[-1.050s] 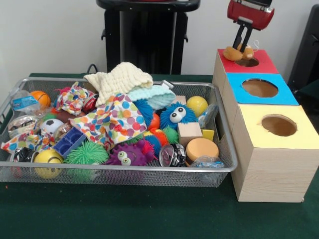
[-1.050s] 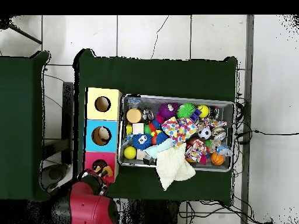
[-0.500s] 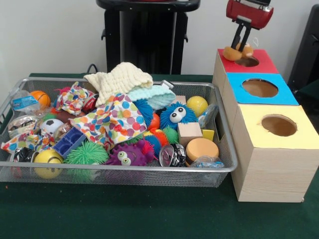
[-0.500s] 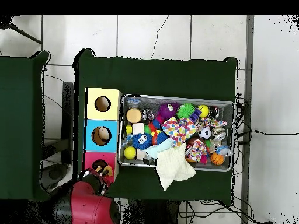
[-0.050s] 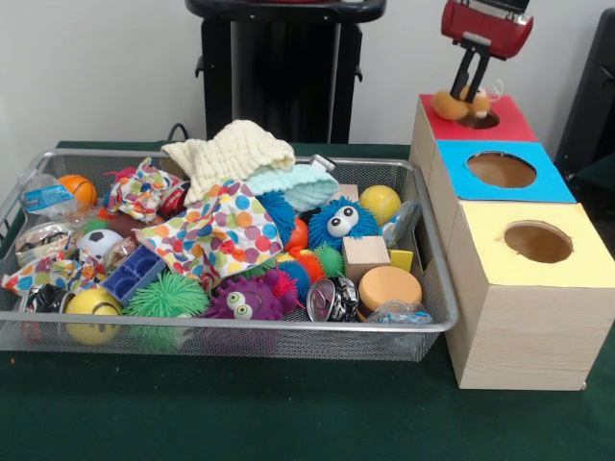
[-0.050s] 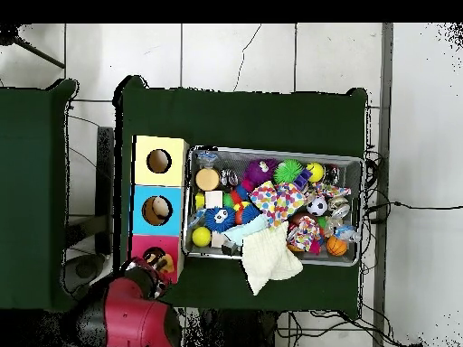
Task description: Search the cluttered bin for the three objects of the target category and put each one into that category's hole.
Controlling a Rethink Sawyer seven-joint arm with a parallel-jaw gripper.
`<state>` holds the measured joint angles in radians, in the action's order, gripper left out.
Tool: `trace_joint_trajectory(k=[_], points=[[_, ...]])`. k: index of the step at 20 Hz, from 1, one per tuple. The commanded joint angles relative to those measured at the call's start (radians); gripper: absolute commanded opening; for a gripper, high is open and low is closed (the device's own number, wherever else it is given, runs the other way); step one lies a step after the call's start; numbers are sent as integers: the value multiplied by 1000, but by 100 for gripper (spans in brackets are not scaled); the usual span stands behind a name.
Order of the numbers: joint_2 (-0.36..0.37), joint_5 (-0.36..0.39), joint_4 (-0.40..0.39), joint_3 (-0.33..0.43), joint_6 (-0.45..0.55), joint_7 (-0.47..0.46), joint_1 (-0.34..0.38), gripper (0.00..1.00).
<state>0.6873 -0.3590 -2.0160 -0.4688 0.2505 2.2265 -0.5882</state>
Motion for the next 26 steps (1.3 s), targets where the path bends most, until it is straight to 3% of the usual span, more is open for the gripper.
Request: trace_joint_trajectory(k=[1,17,26], points=[[-94,-66,98,12,84,251,-14,0],[-135,-120,107,10,45,241,-29,0],[-238,-182,122,41,-72,280,-50,0]])
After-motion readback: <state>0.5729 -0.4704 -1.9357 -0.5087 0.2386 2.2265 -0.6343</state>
